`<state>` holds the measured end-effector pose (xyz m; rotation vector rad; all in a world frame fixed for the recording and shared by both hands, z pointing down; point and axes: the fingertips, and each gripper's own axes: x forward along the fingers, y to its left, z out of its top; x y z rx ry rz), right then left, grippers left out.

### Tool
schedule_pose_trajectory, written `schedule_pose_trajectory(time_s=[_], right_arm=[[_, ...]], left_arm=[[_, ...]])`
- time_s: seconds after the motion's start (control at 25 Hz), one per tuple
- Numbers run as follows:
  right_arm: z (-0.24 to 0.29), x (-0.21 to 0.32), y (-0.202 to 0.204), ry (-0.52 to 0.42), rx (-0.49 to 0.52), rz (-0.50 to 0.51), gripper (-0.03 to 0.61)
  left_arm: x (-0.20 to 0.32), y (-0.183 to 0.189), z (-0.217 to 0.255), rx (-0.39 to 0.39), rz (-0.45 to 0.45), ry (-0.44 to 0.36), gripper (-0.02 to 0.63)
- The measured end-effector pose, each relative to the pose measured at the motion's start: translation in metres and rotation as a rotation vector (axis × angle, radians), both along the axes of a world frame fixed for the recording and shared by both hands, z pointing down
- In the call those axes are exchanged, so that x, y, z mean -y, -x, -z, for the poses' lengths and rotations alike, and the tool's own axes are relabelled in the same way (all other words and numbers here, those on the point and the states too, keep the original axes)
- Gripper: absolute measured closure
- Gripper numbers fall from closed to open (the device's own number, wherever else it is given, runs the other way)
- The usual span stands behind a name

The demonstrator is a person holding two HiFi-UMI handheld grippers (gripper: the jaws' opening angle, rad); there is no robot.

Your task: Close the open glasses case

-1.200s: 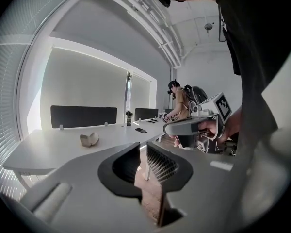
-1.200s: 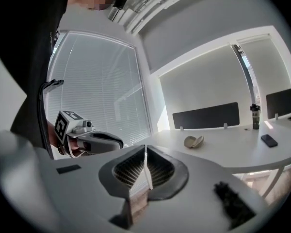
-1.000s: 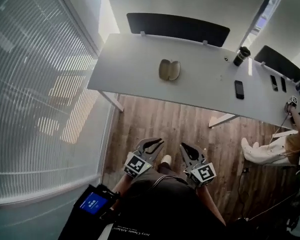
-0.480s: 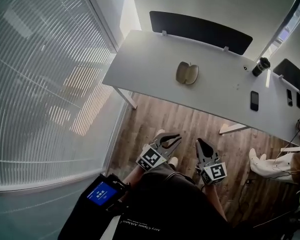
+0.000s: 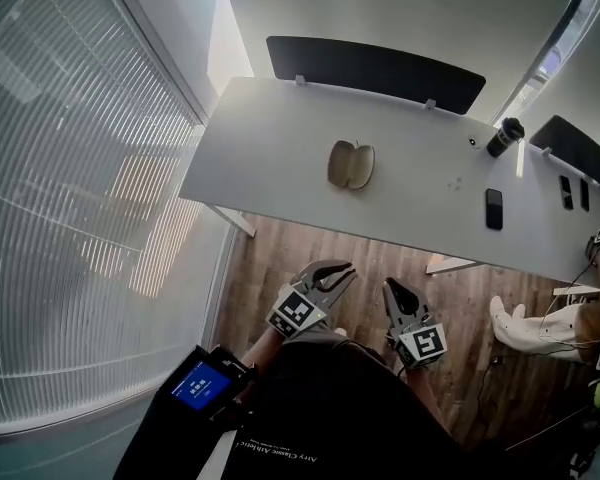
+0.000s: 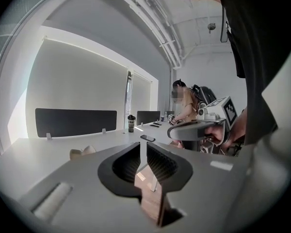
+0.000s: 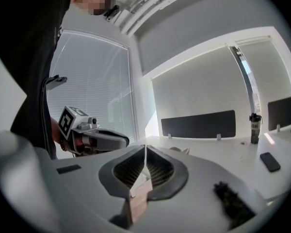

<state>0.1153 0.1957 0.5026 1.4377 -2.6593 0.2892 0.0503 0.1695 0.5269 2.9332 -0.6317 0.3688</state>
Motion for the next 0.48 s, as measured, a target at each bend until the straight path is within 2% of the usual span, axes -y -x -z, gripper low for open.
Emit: schedule_pose_trajectory(time_s=[0.08, 0.16, 0.32, 0.48], right_arm=[[0.001, 0.017, -0.004, -0.030, -0.035, 0.010, 0.569], [0.005, 0.034, -0.007, -0.035, -0.017, -0.001, 0.569], [0.002, 0.068, -0.010, -0.019, -0.011, -0.010, 0.569], [0.000, 0.099, -0.004, 0.005, -0.059, 0.001, 0.569]], left_arm=[[0.016, -0.003, 0.001, 0.000, -0.008, 0.001, 0.566], [0.032, -0.004, 0.000, -0.001, -0.011, 0.008, 0.566], [0.063, -0.001, -0.007, -0.001, -0.007, 0.031, 0.566], [0.097, 0.006, -0.014, 0.008, -0.008, 0.052, 0.566]])
